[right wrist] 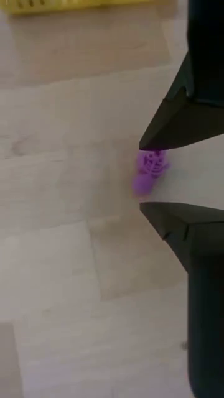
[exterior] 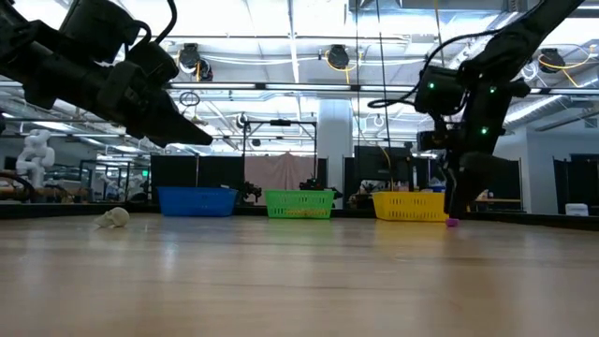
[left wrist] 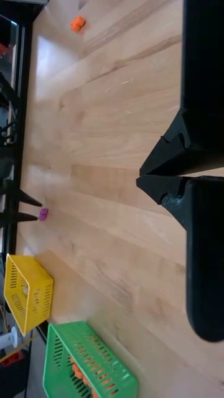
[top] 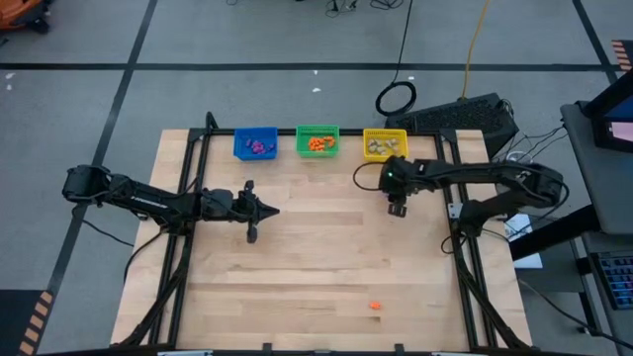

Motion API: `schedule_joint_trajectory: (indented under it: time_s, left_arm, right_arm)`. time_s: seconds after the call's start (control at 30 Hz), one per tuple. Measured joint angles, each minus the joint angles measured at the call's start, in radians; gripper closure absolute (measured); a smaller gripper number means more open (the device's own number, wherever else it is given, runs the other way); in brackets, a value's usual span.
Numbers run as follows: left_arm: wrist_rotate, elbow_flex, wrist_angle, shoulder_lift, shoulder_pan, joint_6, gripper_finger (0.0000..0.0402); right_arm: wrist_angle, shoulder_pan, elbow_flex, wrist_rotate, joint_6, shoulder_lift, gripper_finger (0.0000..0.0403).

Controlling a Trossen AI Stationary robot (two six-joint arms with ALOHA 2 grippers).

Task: Sort Halloween decoration
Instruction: Put the purple skeleton toy into the blue basket

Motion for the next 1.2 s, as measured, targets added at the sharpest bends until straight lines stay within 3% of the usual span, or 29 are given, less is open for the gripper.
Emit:
schedule_joint_trajectory:
  time_s: [0.3,0.7,1.0,1.2]
  left_arm:
    - [0.0,0.0,-0.017,0.0,0.0,0.0,0.0395]
    - [-0.005,0.0,0.026,0.008,0.0,-0.036,0.0395]
    - [-0.017,0.0,0.212,0.167,-0.002,-0.082,0.0395]
    - [-0.011,0.014,0.462,0.329,-0.02,-0.055,0.0384]
  right_arm:
    - [0.028,-0.044,0.006,-0.01,-0.018,0.114,0.028]
    - [0.073,-0.026,-0.003,-0.05,0.088,0.075,0.0393]
    - [0.431,0.086,-0.001,-0.052,0.247,0.051,0.0393]
    - [0.761,0.188,-0.001,-0.02,0.376,0.05,0.0393]
